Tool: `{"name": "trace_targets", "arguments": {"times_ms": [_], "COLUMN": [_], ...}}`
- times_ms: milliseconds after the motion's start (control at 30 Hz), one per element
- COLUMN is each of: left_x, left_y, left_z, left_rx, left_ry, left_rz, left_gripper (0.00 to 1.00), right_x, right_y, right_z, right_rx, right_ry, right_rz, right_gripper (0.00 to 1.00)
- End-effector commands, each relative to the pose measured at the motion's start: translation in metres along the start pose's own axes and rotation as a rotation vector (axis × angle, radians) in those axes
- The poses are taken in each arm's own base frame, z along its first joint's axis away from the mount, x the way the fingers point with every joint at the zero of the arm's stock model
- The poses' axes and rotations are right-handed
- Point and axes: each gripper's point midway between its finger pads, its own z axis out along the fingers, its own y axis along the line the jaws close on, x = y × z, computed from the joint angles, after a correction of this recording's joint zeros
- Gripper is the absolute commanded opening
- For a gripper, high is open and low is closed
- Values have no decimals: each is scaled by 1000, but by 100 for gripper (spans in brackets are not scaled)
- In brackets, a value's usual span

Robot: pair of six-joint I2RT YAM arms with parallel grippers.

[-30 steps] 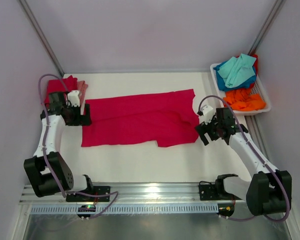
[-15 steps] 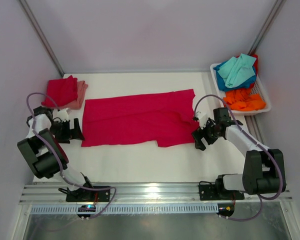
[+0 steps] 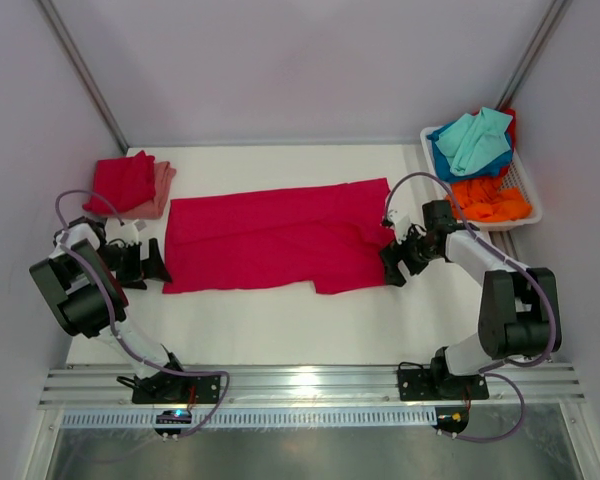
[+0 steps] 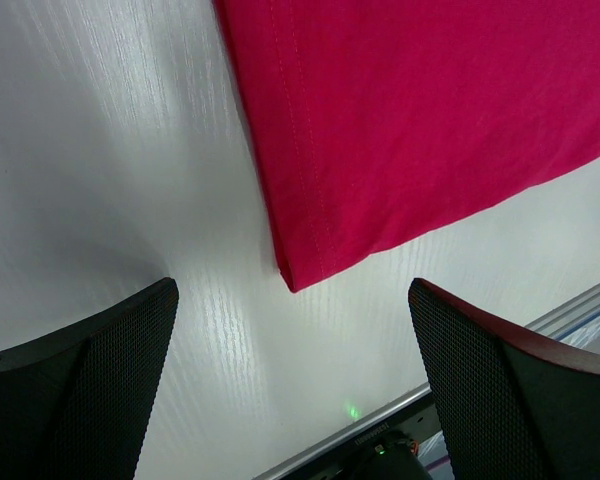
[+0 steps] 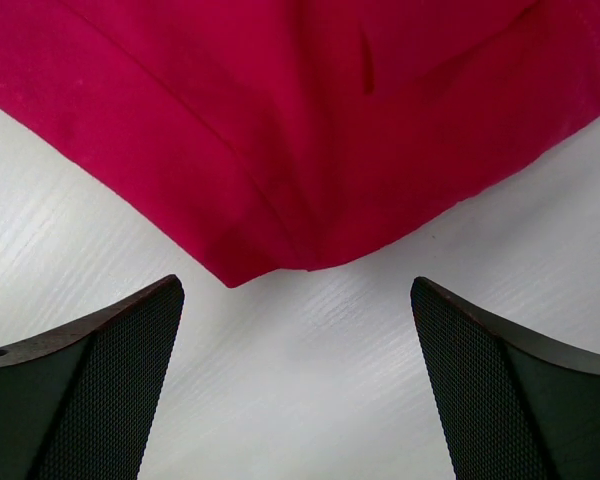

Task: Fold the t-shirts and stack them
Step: Grap the side of the flattened tshirt closest away from the robot with both arms

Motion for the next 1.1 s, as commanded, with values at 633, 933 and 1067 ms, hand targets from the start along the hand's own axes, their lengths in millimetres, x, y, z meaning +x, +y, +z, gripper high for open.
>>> {"name": "trace_targets", "arguments": {"times_ms": [633, 933, 1067], "left_x": [-6, -4, -6], "left_y": [-1, -3, -7], "left_z": [6, 13, 14], "left_rx": [69, 114, 158], "left_ry": [2, 13, 19], "left_rz": [23, 15, 4], "left_gripper": [99, 99, 99], "right_x": [-6, -8, -8], "right_y": [0, 5, 6], "right_z": [20, 27, 28], "right_rx": [-99, -159, -172], "right_ry": [21, 21, 24], "right_rz": [61, 92, 102], "right_gripper": [97, 95, 94]}}
